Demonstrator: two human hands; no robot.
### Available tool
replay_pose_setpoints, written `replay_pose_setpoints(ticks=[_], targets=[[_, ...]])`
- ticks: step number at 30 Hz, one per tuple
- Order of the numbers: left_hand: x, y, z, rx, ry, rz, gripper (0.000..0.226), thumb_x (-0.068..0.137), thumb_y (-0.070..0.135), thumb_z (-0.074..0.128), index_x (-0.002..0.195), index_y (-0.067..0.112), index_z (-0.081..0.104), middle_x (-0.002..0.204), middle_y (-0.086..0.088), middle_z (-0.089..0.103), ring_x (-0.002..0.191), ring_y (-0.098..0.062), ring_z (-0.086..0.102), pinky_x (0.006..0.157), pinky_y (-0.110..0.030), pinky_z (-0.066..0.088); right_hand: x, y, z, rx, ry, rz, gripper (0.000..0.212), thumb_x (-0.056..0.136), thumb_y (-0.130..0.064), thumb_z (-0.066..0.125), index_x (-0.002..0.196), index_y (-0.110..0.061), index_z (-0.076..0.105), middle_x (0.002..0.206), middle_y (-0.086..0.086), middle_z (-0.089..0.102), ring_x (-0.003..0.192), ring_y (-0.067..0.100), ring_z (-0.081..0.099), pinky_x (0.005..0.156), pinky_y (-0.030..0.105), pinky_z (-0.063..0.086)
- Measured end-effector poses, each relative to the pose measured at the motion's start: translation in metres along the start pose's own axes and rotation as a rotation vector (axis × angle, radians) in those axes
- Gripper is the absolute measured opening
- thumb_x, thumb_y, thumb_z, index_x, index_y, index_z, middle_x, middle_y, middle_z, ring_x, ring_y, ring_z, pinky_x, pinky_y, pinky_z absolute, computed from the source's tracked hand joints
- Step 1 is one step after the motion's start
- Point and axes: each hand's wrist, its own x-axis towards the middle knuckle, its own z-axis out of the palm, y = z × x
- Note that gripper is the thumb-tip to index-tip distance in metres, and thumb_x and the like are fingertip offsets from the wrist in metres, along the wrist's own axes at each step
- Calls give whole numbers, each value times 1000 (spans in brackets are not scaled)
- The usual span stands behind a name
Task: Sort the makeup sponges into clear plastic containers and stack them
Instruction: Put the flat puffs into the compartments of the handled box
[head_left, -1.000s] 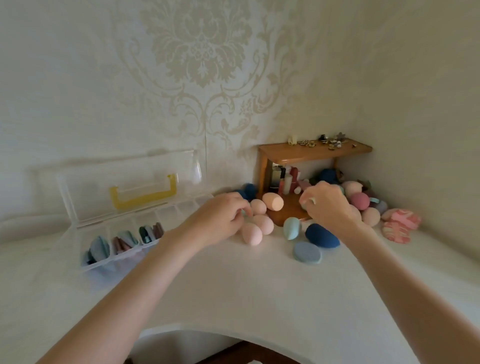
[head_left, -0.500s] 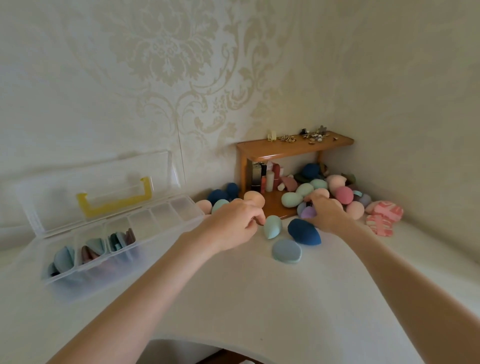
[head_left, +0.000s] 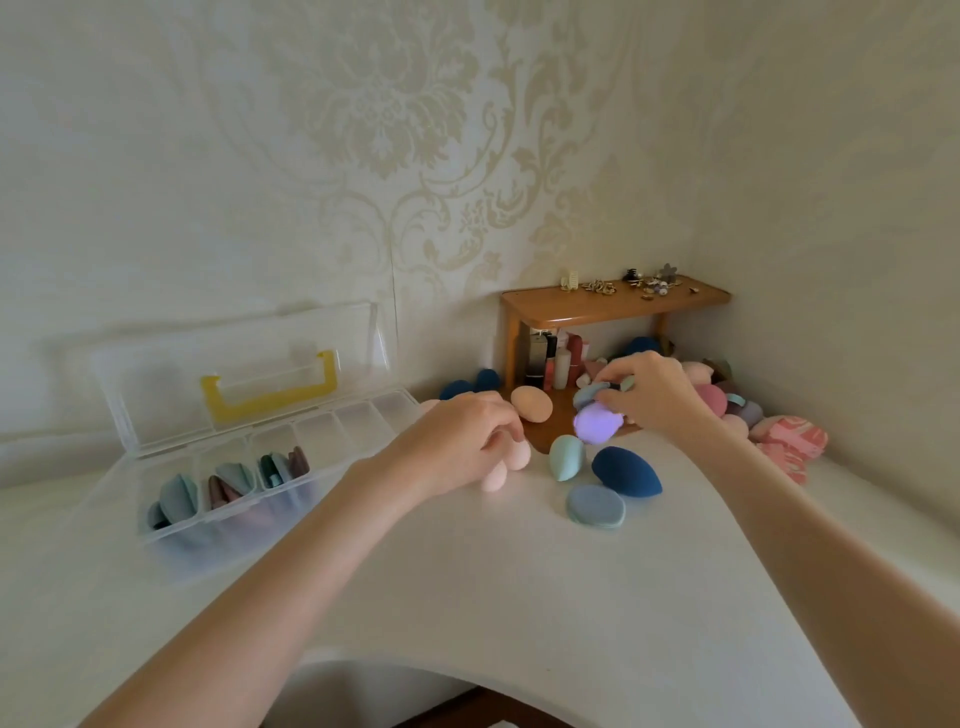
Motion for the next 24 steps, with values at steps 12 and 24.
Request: replay_pose_setpoints(ticks=[12,24], targets=[[-86,-82,-65,30,177,-339,30,89,2,45,106,14,67,107,-7,63,100,-24,60,85,-29,43,-20,-179,57,406,40,-283,22,85,-14,64,106,-10,60,81,5,64,72,14,55,63,21,45],[-103,-96,-67,-8,220,-360,31,89,2,44,110,11,64,116,-3,65,109,-20,60,92,-28,45,-34,-213,106,28,-179,-402,31,95,-13,39,103,-4,68,102,13,68,90,25,58,68,29,44]])
